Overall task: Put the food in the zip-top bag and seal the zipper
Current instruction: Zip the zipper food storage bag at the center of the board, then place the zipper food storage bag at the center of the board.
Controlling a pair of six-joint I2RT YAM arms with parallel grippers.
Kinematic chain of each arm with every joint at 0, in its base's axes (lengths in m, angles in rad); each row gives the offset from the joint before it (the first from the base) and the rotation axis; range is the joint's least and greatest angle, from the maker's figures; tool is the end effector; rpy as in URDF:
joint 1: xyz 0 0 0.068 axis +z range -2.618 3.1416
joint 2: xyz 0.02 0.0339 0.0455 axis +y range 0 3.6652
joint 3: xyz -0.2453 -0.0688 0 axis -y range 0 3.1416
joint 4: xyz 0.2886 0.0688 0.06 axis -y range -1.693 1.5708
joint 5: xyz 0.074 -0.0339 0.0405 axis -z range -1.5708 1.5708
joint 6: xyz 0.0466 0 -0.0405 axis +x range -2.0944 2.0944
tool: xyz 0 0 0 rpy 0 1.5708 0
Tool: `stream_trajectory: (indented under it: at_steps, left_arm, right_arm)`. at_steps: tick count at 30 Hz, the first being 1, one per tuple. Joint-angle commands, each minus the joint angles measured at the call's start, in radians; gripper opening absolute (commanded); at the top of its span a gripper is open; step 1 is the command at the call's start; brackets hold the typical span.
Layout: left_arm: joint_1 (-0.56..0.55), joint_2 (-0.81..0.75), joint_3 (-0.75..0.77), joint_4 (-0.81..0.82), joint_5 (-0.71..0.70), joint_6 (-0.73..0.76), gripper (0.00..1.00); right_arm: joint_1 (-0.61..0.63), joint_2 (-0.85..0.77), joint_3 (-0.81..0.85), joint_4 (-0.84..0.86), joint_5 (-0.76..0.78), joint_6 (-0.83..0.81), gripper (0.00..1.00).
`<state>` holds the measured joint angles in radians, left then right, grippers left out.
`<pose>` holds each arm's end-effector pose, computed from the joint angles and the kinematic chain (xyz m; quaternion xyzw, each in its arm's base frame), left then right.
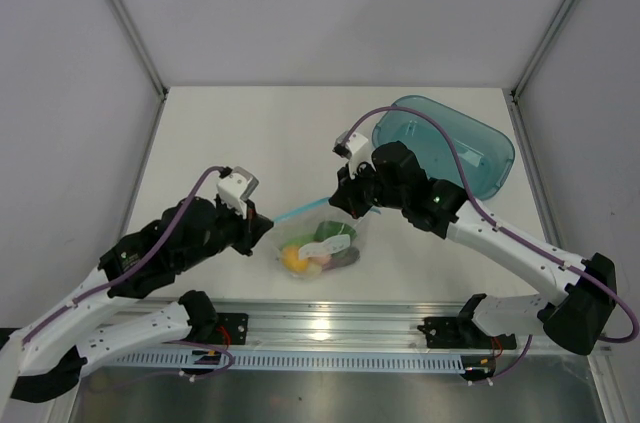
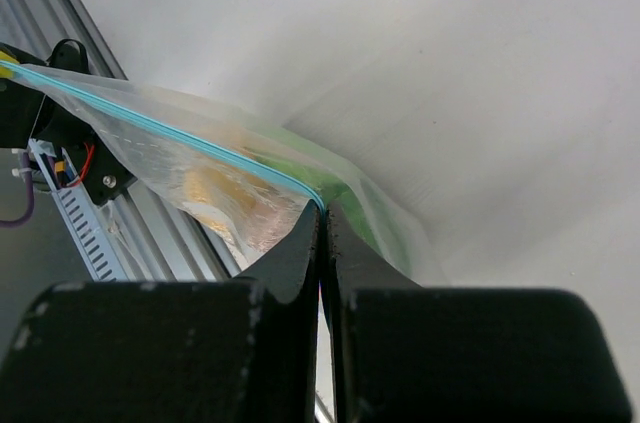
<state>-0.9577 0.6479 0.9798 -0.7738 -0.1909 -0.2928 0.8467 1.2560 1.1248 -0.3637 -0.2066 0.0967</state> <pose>0.1142 -0.1470 0.3611 0.2263 0.8116 -0.2464 0.4789 0.2202 0.2635 0.3117 -0.3620 0.7755 0.3105 0.4137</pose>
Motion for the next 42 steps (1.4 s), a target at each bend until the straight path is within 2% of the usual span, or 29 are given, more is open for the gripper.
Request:
stream_trajectory:
  at_steps: [1,7,11,12,14,15,17,18,21,28,31,36,42]
  left_arm:
    - [0.005,-0.044,-0.010,-0.053,-0.058,-0.029,0.01]
    - [0.005,-0.068,-0.026,-0.059,-0.067,-0.046,0.01]
    - [0.005,-0.068,-0.033,-0.071,-0.091,-0.069,0.19]
    - [0.005,-0.070,-0.033,-0.074,-0.102,-0.074,0.34]
    - [0.005,-0.077,-0.049,-0.087,-0.117,-0.095,0.50]
    - [0.005,-0.080,-0.052,-0.090,-0.131,-0.101,0.68]
    - [0.005,-0.094,-0.062,-0.097,-0.139,-0.117,0.87]
    - [0.005,-0.099,-0.064,-0.101,-0.142,-0.120,0.99]
    - [0.005,-0.113,-0.047,-0.142,-0.197,-0.143,0.99]
    - [0.005,-0.217,0.022,-0.277,-0.499,-0.232,0.99]
    - [0.005,-0.263,0.019,-0.257,-0.493,-0.215,1.00]
    - [0.005,-0.306,-0.007,-0.239,-0.429,-0.215,1.00]
    - [0.005,-0.287,-0.033,-0.199,-0.299,-0.193,1.00]
  right_arm:
    - [-0.024,-0.010,-0.007,-0.003,0.090,-0.009,0.00]
    - [-0.021,0.032,0.026,0.015,0.047,-0.008,0.00]
    - [-0.017,0.072,0.056,0.023,0.033,-0.009,0.00]
    - [-0.017,0.086,0.061,0.028,0.030,-0.009,0.00]
    - [-0.017,0.103,0.076,0.032,0.021,-0.008,0.00]
    - [-0.015,0.123,0.082,0.034,0.018,-0.011,0.00]
    - [-0.017,0.146,0.105,0.034,0.013,-0.012,0.00]
    - [-0.017,0.158,0.116,0.035,0.010,-0.015,0.00]
    - [-0.020,0.215,0.168,0.029,0.006,-0.025,0.00]
    - [-0.052,0.411,0.338,0.025,0.016,-0.014,0.00]
    - [-0.075,0.491,0.437,0.026,0.032,0.006,0.00]
    - [-0.118,0.715,0.633,0.011,0.041,0.032,0.00]
    - [-0.173,1.027,0.996,-0.053,0.021,0.066,0.00]
